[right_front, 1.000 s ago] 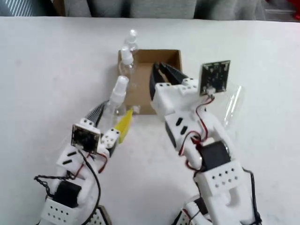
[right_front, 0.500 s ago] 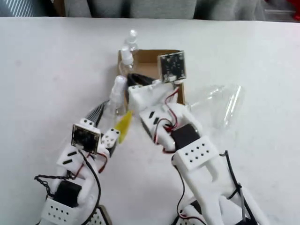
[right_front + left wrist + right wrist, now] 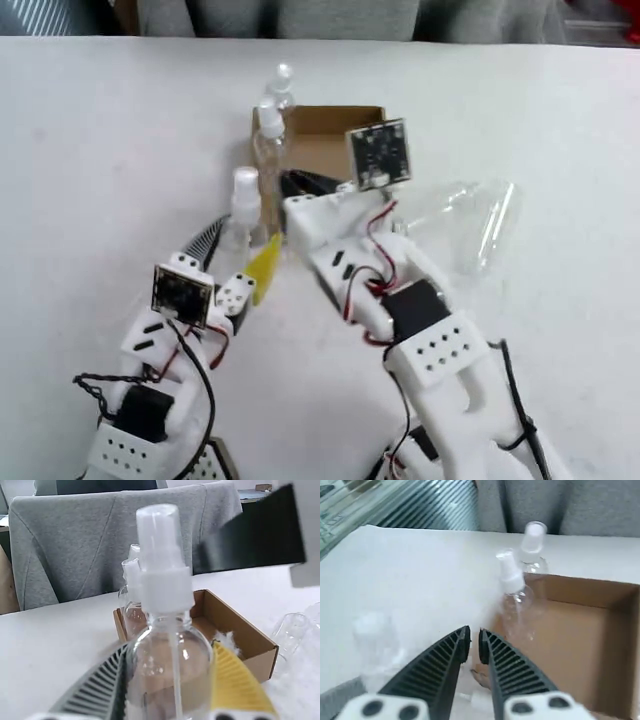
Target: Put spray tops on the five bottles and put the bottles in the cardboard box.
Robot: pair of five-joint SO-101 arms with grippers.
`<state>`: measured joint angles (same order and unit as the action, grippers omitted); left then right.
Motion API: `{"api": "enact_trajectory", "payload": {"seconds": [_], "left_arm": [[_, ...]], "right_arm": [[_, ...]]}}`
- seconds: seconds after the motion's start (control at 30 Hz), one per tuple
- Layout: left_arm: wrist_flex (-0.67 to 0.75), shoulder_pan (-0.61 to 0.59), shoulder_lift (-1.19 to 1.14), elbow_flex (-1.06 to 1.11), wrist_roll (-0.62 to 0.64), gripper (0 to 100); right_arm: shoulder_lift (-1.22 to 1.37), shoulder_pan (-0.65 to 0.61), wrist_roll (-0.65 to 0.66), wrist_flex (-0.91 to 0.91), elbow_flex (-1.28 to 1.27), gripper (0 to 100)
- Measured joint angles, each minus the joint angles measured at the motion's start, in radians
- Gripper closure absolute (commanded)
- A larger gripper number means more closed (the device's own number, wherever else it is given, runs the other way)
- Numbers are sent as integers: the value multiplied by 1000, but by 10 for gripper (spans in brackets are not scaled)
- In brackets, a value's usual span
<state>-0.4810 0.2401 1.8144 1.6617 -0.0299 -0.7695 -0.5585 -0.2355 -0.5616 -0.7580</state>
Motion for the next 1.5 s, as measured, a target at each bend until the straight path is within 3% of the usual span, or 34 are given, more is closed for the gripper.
{"api": "enact_trajectory", "payload": {"seconds": [0.2, 0.37, 0.53, 0.83, 1.2, 1.33, 1.5], "left_arm": [[6, 0, 0, 0, 0, 912], [160, -9, 0, 0, 0, 917], [276, -14, 0, 0, 0, 917], [388, -18, -15, -40, 0, 917], [442, -77, -628, -503, 0, 917], [580, -94, -786, -500, 0, 917], [850, -86, -945, -387, 0, 917]], "right_arm": [[-31, 241, 0, -206, -32, 981], [-49, 367, 74, -238, -203, 981], [-49, 397, 244, -115, -419, 981], [-51, 462, 270, 38, -578, 981], [-51, 471, 272, 44, -615, 981], [-51, 503, 272, 44, -637, 981], [-51, 543, 301, 44, -655, 981]]}}
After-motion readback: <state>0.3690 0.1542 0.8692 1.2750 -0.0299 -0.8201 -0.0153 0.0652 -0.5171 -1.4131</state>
